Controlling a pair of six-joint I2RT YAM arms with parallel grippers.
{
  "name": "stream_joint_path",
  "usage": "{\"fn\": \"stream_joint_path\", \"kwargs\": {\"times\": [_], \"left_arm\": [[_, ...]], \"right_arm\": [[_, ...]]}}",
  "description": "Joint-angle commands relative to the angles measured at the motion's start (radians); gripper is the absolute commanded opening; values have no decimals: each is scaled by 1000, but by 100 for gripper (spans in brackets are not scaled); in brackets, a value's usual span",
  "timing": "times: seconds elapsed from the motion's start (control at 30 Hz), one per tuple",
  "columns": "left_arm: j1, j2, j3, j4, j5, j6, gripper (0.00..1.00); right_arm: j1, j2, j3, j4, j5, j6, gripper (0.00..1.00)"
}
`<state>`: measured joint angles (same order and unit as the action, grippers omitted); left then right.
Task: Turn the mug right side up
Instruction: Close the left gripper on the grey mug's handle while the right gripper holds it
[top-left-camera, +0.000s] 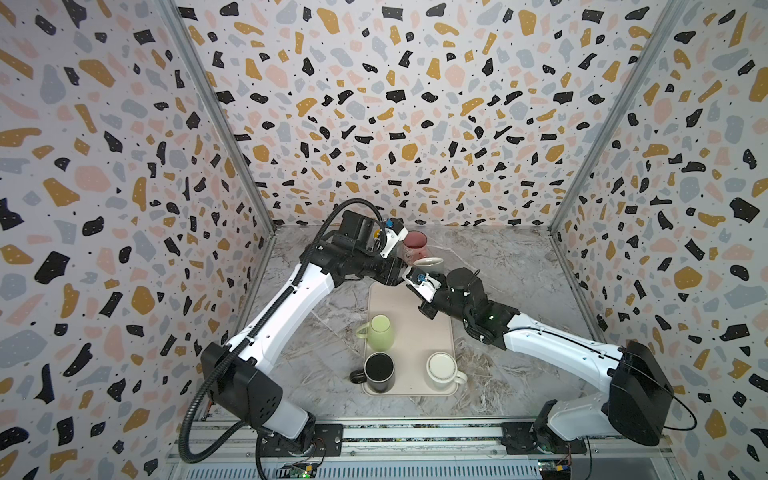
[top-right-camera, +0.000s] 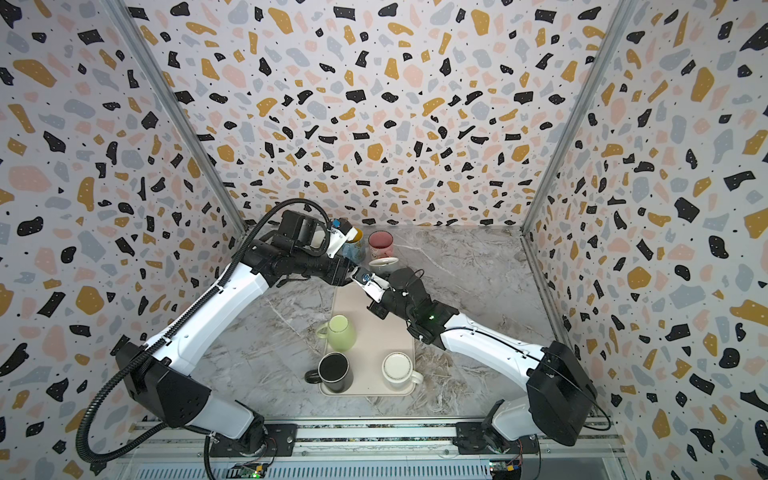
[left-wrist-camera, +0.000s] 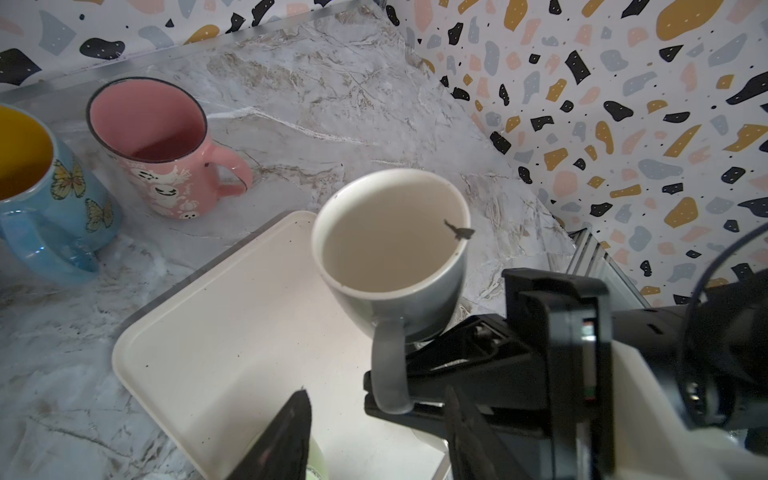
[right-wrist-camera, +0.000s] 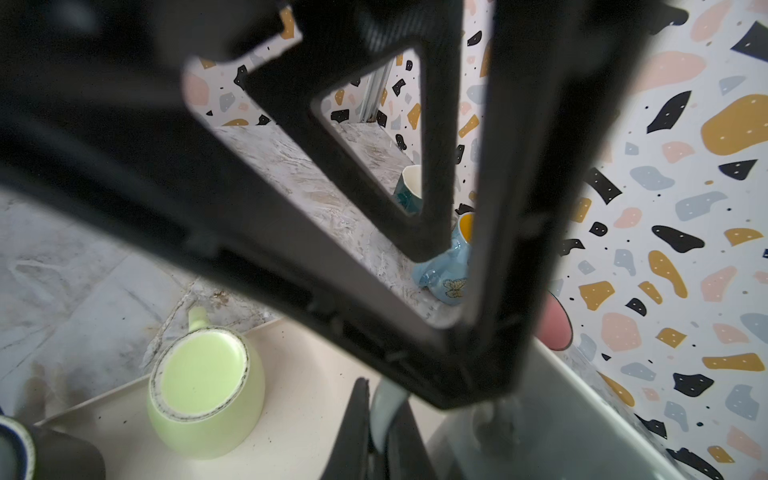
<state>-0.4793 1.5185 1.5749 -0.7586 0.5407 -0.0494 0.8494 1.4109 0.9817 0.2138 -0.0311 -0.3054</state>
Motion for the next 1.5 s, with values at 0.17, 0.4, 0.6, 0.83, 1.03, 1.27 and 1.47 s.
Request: {"fn": "stream_joint_path", "kwargs": {"times": [0.17,0.4,0.6,0.83,1.03,1.27,1.47], "left_arm": [[-12,-1,-22,56,33,-39,53],[-13,11,-35,71,28,-50,52],[-14,25,-42,82,25,-60,51],[-14,36,-46,101,34,-75,49],[-13,37,-47,101,33,-76,41],[-13,40,-53,87,51,-73,26],[-15,32,-59,71,59,-63,0]], "right_arm": [[5,-42,49,119,-10,-20,0],[5,-55,47,136,-24,-15,0],[5,-74,42,150,-47,-9,0],[5,-82,33,165,-65,-3,0],[5,-86,32,168,-69,-4,0],[5,-93,26,187,-57,-11,0],[5,-91,31,200,-43,-24,0]]}}
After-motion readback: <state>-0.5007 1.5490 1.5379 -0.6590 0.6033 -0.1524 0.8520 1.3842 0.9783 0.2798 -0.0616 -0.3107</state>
